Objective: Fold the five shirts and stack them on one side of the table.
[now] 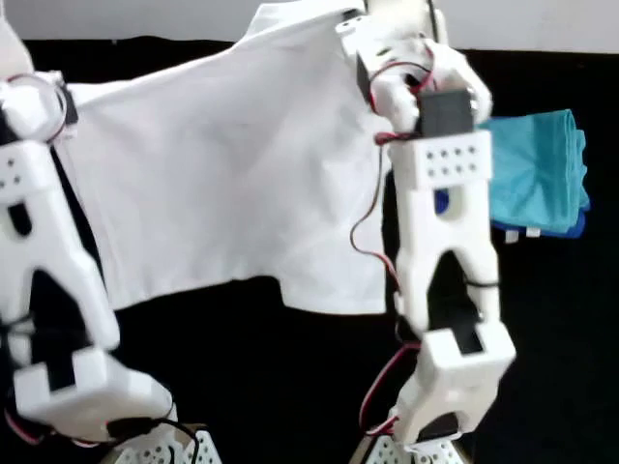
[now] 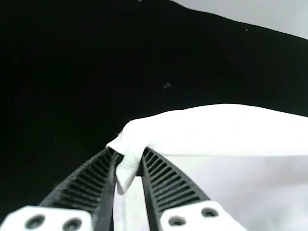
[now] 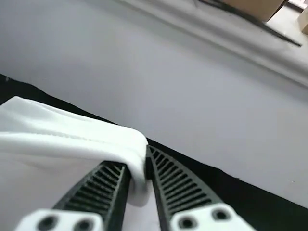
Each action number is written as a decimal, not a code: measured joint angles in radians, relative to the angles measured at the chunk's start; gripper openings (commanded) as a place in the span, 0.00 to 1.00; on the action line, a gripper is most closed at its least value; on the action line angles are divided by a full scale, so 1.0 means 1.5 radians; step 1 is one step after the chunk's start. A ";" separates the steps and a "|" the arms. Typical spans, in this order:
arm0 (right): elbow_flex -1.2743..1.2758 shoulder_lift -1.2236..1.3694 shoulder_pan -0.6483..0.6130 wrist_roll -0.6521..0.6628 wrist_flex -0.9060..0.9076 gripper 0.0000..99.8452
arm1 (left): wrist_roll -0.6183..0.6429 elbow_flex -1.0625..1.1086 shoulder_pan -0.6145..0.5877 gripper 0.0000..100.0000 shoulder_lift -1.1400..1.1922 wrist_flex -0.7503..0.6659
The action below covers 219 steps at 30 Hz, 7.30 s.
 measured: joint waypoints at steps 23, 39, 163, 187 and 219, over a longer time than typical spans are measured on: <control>0.004 0.303 -0.006 -0.075 0.045 0.01 | -0.020 -0.162 0.016 0.01 0.350 0.092; -0.119 0.303 -0.014 -0.078 0.439 0.01 | -0.161 -0.162 -0.017 0.01 0.350 0.313; -0.551 0.525 -0.018 -0.063 0.517 0.01 | -0.109 0.285 -0.056 0.01 0.235 0.085; -0.023 0.324 -0.130 -0.063 0.504 0.01 | -0.108 0.837 -0.069 0.01 -0.078 -0.400; 0.363 0.139 -0.170 0.050 0.168 0.01 | -0.108 0.837 -0.065 0.01 -0.078 -0.400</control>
